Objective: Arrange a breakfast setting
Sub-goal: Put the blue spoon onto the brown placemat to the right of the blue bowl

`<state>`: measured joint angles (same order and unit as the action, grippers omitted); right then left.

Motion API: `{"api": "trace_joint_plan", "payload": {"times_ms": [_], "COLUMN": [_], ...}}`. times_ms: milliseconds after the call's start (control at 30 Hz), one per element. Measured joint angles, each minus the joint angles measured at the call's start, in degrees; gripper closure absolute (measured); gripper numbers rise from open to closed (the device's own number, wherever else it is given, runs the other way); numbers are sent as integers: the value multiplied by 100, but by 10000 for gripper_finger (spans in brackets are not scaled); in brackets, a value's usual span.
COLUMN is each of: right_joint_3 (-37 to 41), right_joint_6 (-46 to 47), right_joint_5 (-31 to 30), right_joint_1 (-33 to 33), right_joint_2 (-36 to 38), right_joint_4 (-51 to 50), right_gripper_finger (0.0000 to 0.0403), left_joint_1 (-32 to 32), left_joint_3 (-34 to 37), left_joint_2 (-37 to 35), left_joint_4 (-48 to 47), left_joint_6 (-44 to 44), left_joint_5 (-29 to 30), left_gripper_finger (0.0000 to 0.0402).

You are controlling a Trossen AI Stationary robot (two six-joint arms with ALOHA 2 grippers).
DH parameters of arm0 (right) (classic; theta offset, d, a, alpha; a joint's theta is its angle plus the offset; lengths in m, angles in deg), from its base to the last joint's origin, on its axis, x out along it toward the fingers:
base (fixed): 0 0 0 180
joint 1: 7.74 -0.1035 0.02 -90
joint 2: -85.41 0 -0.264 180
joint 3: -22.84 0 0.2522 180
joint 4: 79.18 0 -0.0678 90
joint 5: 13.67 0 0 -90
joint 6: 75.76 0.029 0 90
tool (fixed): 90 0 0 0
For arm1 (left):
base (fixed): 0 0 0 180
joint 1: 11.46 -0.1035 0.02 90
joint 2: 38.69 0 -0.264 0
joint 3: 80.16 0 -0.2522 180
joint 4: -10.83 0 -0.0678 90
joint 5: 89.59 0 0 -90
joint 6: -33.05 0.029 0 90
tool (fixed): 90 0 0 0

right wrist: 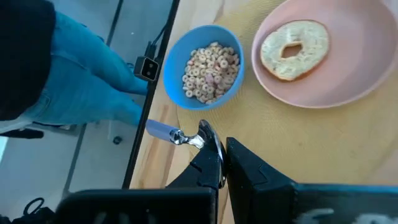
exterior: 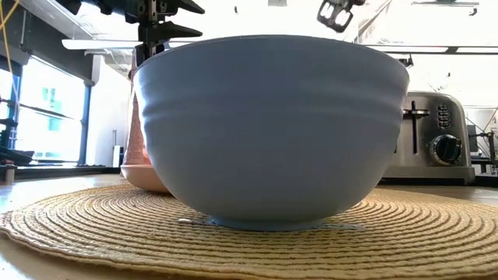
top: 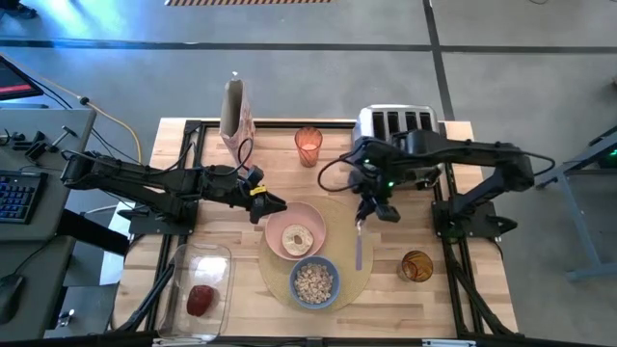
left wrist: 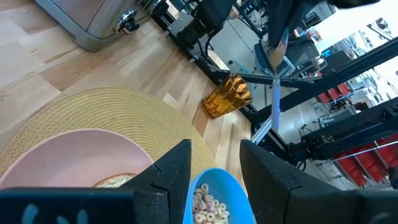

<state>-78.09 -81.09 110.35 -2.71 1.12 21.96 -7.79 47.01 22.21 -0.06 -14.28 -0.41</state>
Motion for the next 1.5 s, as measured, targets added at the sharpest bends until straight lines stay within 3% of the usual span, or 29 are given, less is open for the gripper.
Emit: {"api": "trace_joint_plan", "payload": {"times_ms": [300,667,967,1333,1500], "right_joint_3": [1004,2342,3242,3527,3516], "right_joint_6": [269,1152,1986,2442,2522], "right_joint_5": [221,686,643,678,987], "right_joint_1": [-1,-29,-211,-640,-716], "right_joint_2": [-72,-72,-72,-578,-911], "right_joint_4": [734,2439,3587,4449,4919], "right_gripper_finger": [403,403,403,403,403], "left_joint_1": [1,0,-1,0,-1], "left_joint_3": [0,0,0,0,0], "left_joint_2": [0,0,0,0,0], "left_joint_4": [0,-4,-7,-33,-51], "left_joint_6": [0,0,0,0,-2], "left_joint_5": [0,0,0,0,0], "left_gripper_finger": [275,275,275,275,275]}}
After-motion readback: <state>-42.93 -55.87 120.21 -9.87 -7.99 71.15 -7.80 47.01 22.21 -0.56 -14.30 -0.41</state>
